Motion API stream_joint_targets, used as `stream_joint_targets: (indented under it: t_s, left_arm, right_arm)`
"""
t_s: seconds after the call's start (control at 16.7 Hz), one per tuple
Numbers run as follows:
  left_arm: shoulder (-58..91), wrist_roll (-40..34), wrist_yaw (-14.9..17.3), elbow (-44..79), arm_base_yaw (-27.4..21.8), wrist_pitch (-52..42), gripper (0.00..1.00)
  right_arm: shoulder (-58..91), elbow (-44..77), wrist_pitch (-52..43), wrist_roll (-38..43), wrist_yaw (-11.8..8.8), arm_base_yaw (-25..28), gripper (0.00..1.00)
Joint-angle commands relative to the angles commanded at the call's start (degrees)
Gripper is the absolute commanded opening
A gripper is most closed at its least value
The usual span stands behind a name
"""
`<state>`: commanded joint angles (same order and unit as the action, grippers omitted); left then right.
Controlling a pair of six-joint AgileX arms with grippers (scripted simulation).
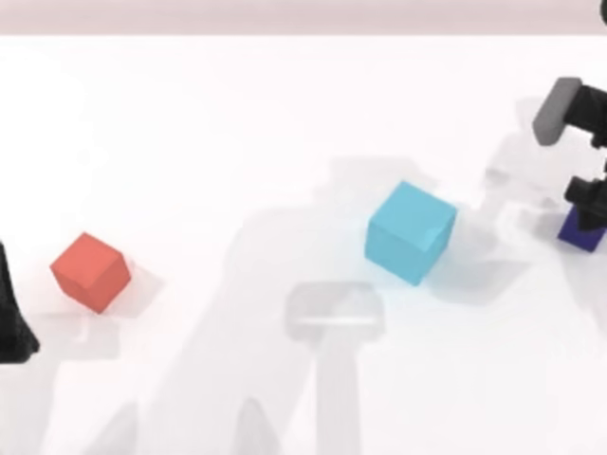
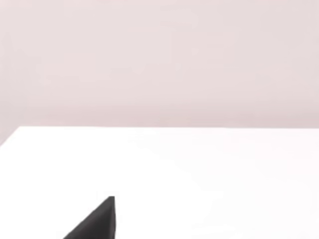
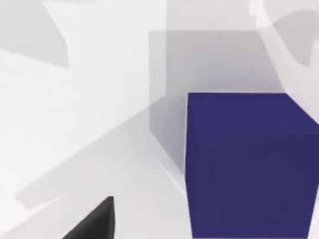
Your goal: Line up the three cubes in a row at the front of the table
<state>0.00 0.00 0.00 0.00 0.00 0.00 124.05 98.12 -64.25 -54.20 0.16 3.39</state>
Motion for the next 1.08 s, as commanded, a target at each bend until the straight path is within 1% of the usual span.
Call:
stream_joint_targets:
  t_s: [0.3, 0.6, 1.08]
  left_arm:
    - [0.0, 0.0, 0.0, 0.0, 0.0, 0.0, 1.0]
    - [0.0, 0.0, 0.0, 0.0, 0.0, 0.0, 1.0]
    - [0.0, 0.0, 0.0, 0.0, 0.0, 0.0, 1.0]
  right_arm:
    - [3.91, -7.28, 11.74, 0.19, 0.04, 0.12, 1.0]
    - [4.65, -8.4, 13.22, 0.17, 0.04, 0.14, 1.0]
    - [4.65, -8.4, 13.22, 0.17, 0.04, 0.14, 0.4]
